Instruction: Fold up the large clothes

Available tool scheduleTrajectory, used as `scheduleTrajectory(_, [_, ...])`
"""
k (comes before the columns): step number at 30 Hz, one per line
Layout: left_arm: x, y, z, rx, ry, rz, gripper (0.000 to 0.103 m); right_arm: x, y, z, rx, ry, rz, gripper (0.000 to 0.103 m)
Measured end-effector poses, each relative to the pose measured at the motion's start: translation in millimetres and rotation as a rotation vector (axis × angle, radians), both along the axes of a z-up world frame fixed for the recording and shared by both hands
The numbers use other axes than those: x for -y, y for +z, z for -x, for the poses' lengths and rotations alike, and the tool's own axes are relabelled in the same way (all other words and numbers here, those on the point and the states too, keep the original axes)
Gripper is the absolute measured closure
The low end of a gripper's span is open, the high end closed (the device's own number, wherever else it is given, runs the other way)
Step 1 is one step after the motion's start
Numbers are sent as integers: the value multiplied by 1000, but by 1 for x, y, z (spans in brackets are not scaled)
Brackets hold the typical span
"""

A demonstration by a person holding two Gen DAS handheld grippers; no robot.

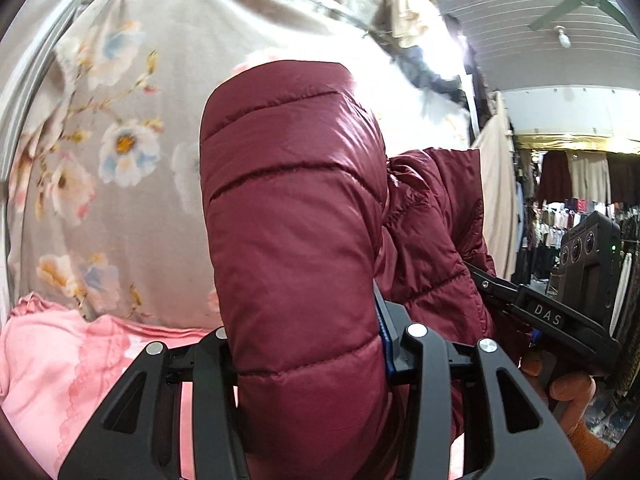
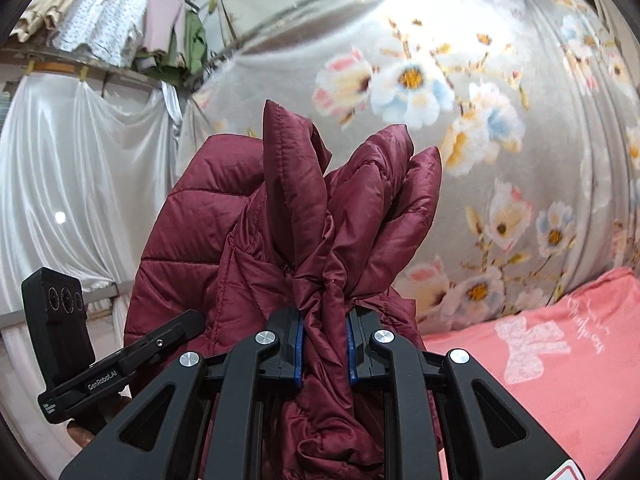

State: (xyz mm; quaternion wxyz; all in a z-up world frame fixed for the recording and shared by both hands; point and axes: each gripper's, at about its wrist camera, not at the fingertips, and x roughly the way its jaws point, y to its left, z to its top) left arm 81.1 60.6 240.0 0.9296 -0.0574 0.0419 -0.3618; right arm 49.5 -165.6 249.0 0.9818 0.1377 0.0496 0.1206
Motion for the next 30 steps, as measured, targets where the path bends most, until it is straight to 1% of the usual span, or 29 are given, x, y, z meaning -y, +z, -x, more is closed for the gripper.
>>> scheduleTrajectory(1, [-1,-5,-10,-18,4,-1,62,-2,-11,-14,-25,1,-2,87])
scheduleTrajectory(2, [-3,-18,-28,-50,9,-8,62,-4,-21,-24,-45,0,-3,87])
scheduleTrajectory(4, [-12,-38,-55,-100,19,-25,62,-6,-53,-53,-115,1,-19,87])
scheduleTrajectory(6, [-11,-72,-87,-166,28,-56,62,-6,-95,-83,-200,2,-46,87])
scheduleTrajectory(7, [-11,-89,-97,-194,33,-70,62,-7,-110,-94,-231,1,-50,87])
scheduleTrajectory(9, [-10,-129,-124,-269,42,-96,62,-9,-150,-120,-307,-8,-52,87])
scheduleTrajectory(11, [-10,-164,-147,-335,47,-112,62,-10,-186,-137,-372,-13,-54,87])
scheduleTrajectory(14, [-9,-213,-169,-421,53,-134,62,-11,-231,-156,-456,-18,-57,88])
scheduleTrajectory(18, [-9,-259,-187,-502,73,-169,62,-10,-282,-174,-561,-16,-64,87])
scheduleTrajectory(20, [-12,-276,-192,-546,90,-182,58,-5,-298,-178,-586,-30,-68,85])
scheduleTrajectory(22, [-21,-288,-198,-580,108,-167,49,4,-311,-183,-622,-26,-108,78])
scheduleTrajectory(23, [-26,-293,-201,-605,110,-151,46,11,-319,-187,-646,-21,-141,71])
scheduleTrajectory(24, [-30,-295,-202,-625,121,-141,41,15,-324,-188,-657,-22,-161,66])
scheduleTrajectory(25, [-34,-296,-203,-635,135,-140,37,19,-327,-187,-664,-22,-178,64])
scheduleTrajectory(26, [-35,-297,-202,-638,150,-144,35,24,-328,-185,-669,-20,-195,58])
scheduleTrajectory(27, [-36,-295,-200,-638,188,-163,26,29,-325,-180,-673,-22,-205,54])
scheduleTrajectory(28, [-37,-292,-195,-634,223,-181,19,32,-322,-178,-672,-26,-205,53])
scheduleTrajectory(30, [-41,-287,-190,-621,306,-218,15,43,-307,-159,-656,-56,-185,52])
